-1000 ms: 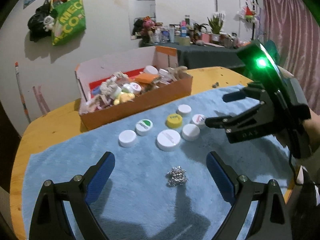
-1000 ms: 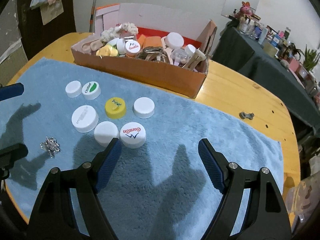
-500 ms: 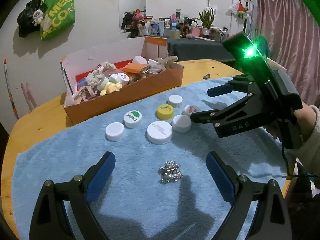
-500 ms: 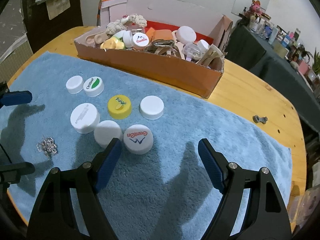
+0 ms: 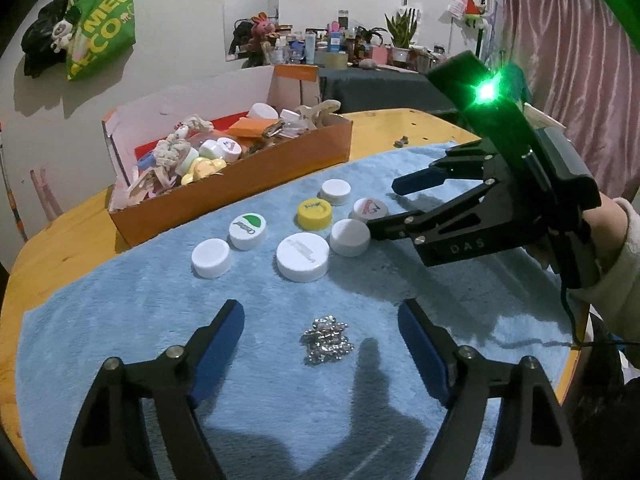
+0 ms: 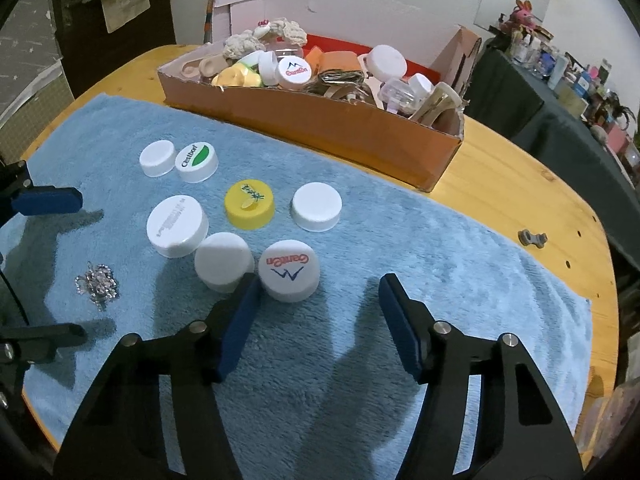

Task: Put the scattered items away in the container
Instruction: 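Close the left gripper on the silver chain while the right gripper grasps the white Gamon cap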

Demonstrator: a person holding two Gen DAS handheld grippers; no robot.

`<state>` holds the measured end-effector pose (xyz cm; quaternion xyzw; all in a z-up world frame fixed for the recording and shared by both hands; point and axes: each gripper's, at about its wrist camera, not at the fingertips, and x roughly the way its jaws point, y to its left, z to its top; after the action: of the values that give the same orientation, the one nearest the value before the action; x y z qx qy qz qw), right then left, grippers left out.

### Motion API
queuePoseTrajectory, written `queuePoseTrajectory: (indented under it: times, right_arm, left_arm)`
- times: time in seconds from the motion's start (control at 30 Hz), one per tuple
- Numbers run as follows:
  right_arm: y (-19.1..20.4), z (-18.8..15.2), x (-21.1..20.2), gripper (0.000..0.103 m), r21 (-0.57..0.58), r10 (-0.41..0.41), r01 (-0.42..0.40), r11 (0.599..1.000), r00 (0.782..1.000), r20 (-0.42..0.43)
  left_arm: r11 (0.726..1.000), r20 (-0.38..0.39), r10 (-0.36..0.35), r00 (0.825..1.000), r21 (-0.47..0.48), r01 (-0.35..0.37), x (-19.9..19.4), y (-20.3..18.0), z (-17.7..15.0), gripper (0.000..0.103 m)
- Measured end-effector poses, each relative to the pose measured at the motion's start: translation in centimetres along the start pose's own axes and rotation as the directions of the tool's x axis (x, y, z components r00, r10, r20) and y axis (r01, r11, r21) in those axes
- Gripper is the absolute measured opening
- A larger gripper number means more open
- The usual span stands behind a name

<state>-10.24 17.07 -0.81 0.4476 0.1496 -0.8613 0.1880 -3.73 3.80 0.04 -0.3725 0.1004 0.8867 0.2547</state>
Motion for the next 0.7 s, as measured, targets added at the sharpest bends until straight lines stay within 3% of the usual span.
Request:
queuePoseTrajectory:
  times: [0.23, 0.7]
  right_arm:
    - [0.1, 0.1, 0.1, 0.051, 0.001, 0.021, -0.021, 1.000, 1.000, 0.003]
    - [0.2, 0.1, 0.3, 0.040, 0.009, 0.059, -0.059, 0.998, 0.998, 0.012]
  left_arm:
    - [1.000, -0.018, -0.024, 1.000, 0.003, 0.024, 0.5, -0.2, -0.1, 0.062]
    - [0.998, -0.037, -0.066, 0.997, -0.012, 0.066, 1.1, -0.3, -0.5, 0.047]
